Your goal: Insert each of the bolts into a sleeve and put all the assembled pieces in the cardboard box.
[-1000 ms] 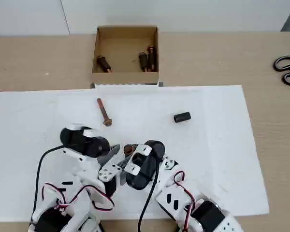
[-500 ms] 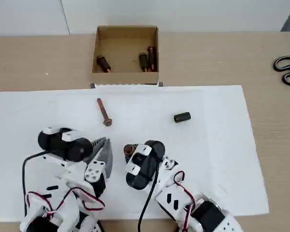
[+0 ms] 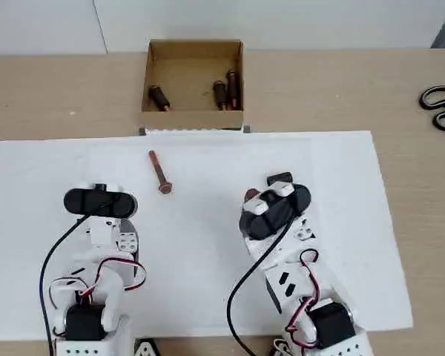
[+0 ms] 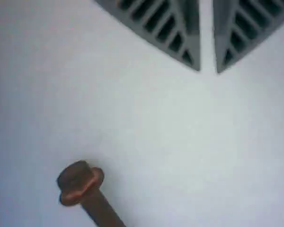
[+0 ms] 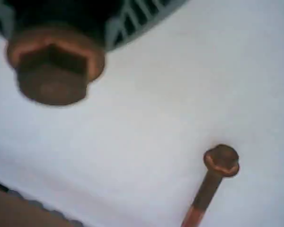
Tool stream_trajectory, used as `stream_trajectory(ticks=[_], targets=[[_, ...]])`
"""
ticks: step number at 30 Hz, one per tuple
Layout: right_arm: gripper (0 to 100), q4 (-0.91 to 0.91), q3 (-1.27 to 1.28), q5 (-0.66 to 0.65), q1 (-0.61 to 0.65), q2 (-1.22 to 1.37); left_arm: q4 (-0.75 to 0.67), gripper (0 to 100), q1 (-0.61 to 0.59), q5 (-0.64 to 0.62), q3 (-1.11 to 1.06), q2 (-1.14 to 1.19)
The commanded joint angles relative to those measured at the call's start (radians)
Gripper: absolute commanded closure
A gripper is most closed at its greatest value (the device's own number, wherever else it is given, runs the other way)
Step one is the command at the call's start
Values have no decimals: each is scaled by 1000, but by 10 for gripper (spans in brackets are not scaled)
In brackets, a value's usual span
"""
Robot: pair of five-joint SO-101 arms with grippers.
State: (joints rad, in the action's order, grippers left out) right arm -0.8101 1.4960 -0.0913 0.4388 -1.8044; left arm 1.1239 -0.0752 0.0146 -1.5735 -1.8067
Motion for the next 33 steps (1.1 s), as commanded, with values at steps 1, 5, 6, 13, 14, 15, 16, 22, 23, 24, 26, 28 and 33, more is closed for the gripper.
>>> stream_trajectory(ticks=[1, 5, 6, 13, 14, 15, 16, 22, 23, 24, 26, 28, 33], targets=[[995, 73, -107, 26, -18, 8, -25, 994, -6, 2, -18, -8], [995, 122, -221, 26, -24, 134, -25, 994, -6, 2, -42, -8], [995, 134, -265, 26, -24, 193, -26, 994, -6, 2, -42, -8], [995, 300, -601, 26, -25, 723, -26, 994, -11, 2, -42, -8], [995, 334, -643, 25, -28, 803, -26, 994, -11, 2, -42, -8], [995, 371, -680, 18, -39, 880, -26, 994, -11, 2, -42, -8], [995, 414, -720, -3, -47, 967, -26, 994, -8, 2, -42, -8], [995, 647, -921, -121, -97, 1415, -26, 994, -6, 3, -42, -8], [995, 673, -964, -135, -101, 1483, -26, 994, -6, 5, -42, -8], [995, 693, -1008, -152, -102, 1549, -26, 994, -6, 5, -42, -8], [995, 719, -1100, -181, -105, 1676, -26, 994, -6, 5, -42, -8], [995, 739, -1200, -216, -105, 1794, -26, 994, -6, 3, -42, -8], [995, 816, -1444, -272, -102, 2054, -25, 994, -6, 2, -41, -6]])
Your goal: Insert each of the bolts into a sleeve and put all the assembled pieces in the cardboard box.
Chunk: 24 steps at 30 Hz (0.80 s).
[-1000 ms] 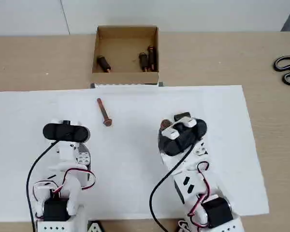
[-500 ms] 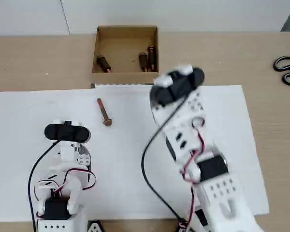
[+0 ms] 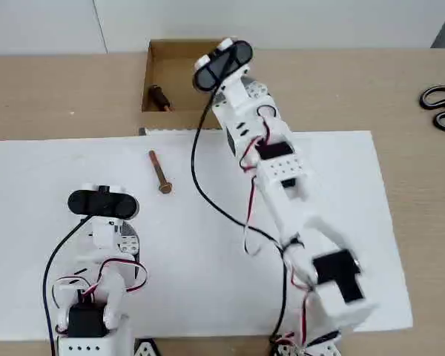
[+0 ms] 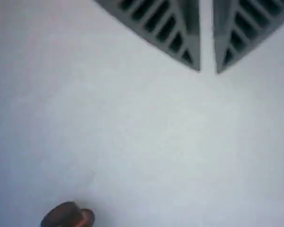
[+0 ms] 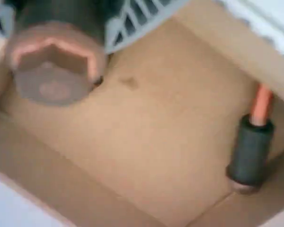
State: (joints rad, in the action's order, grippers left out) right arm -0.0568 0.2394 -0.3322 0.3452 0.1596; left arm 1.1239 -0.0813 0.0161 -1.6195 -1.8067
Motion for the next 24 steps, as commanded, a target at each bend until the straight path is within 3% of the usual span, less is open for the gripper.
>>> stream_trajectory(ticks=[1, 9, 14, 21, 24], targets=[[995, 79, -238, -38, -7, 137, -25, 994, 0, 0, 5, -6], [995, 137, -549, -86, -8, 443, -25, 994, 0, 0, 5, -6], [992, 39, -611, -100, 27, 492, -25, 994, 0, 0, 5, -6], [795, -44, -629, -98, 21, 513, -23, 994, 0, 0, 5, -6], [795, -45, -629, -98, 18, 512, -23, 994, 0, 0, 5, -6]])
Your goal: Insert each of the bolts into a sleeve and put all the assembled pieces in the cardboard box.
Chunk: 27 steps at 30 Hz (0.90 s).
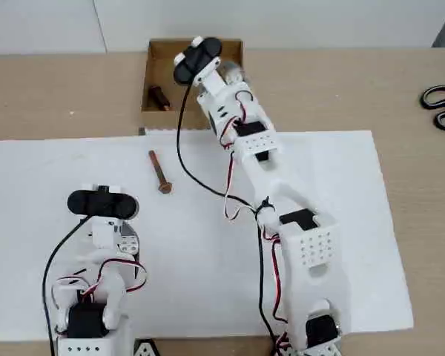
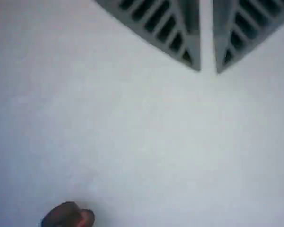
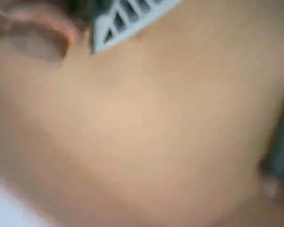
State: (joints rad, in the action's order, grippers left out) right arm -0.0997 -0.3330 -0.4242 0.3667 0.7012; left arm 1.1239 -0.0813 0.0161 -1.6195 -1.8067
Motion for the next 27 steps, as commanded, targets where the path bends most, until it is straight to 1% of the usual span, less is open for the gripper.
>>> stream_trajectory(ticks=[1, 5, 8, 10, 15, 17, 22, 27], targets=[[798, -2, -57, -6, -5, -31, -23, 994, 0, 0, 5, -6], [800, -12, -57, -3, -7, -50, -23, 994, 0, 0, 5, -6], [800, -99, -57, -2, -7, -140, -23, 994, 0, 0, 5, -6], [801, -199, -52, -2, -7, -202, -23, 994, 0, 0, 5, -6], [801, -561, -57, -6, -33, -378, -23, 994, 0, 0, 5, -6], [801, -648, -57, -5, -36, -430, -23, 994, 0, 0, 5, -6], [801, -799, -57, -3, -41, -507, -23, 994, 0, 0, 5, -6], [801, -1069, -57, -3, -39, -562, -23, 994, -2, 0, 5, -6]])
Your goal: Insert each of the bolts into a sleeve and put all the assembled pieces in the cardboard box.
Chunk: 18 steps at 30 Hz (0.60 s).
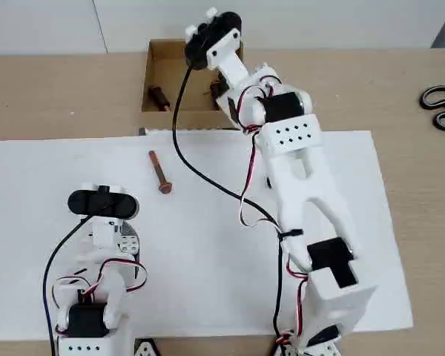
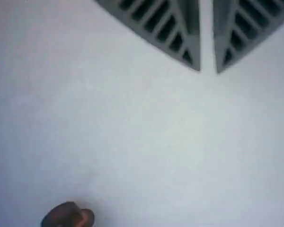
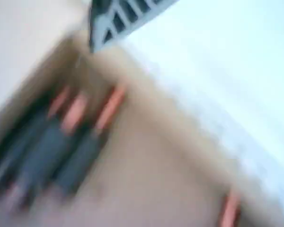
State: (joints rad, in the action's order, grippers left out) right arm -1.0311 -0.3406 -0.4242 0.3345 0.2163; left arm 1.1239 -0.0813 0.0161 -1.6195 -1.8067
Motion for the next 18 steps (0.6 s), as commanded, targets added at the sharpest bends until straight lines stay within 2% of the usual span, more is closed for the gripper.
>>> stream_trajectory(ticks=[1, 8, 14, 18], targets=[[801, -197, -49, -3, -7, -84, -23, 994, -3, 0, 5, -6], [801, -530, -49, -6, -39, -93, -23, 994, -5, -2, 5, -6], [801, -641, -43, 2, -97, -93, -23, 994, -5, -2, 5, -6], [801, -642, -48, 112, -108, -94, -23, 994, -5, -2, 5, -6]])
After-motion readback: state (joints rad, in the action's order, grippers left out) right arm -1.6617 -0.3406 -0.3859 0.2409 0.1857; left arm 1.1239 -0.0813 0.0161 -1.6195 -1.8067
